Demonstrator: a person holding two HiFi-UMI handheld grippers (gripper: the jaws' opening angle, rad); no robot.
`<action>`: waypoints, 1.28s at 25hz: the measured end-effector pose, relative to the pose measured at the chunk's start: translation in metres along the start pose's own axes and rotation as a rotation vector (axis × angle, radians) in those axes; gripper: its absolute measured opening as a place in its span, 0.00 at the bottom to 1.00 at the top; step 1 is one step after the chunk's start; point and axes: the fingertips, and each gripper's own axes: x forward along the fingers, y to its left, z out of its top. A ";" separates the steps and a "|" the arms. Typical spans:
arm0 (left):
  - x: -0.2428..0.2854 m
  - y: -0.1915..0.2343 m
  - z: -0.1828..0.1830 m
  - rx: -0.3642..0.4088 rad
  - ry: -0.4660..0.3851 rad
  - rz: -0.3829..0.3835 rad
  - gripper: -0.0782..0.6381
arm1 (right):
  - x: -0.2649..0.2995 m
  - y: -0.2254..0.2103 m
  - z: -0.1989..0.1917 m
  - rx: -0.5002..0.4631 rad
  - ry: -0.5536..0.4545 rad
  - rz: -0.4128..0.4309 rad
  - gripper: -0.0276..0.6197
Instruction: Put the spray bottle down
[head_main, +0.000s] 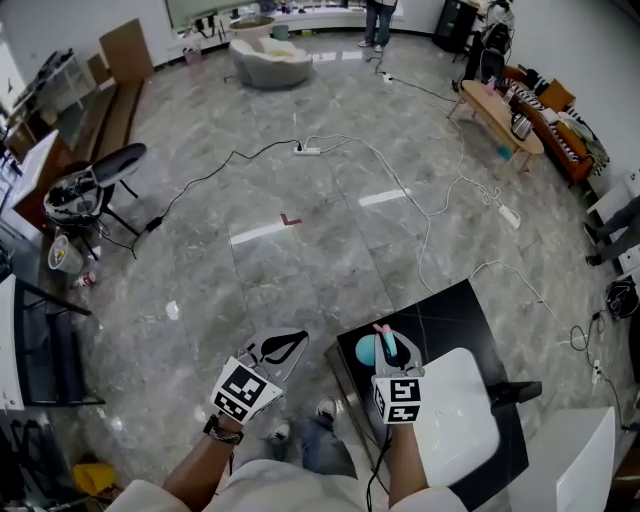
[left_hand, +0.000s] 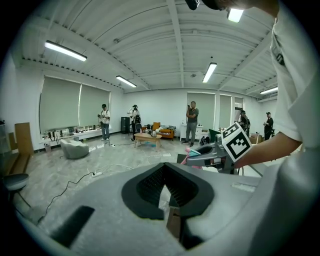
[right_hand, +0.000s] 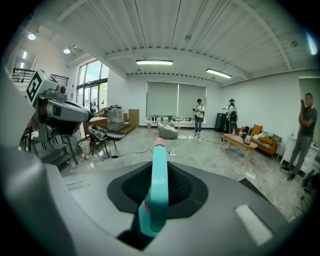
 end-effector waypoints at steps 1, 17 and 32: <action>0.001 0.001 -0.002 -0.002 0.003 0.001 0.12 | 0.001 -0.001 -0.002 0.000 0.001 0.001 0.15; 0.005 0.002 -0.002 -0.017 0.009 0.000 0.12 | 0.018 0.000 -0.013 -0.038 0.018 0.014 0.15; 0.003 0.004 -0.009 -0.013 0.015 -0.003 0.12 | 0.023 -0.001 -0.021 -0.019 0.055 0.045 0.27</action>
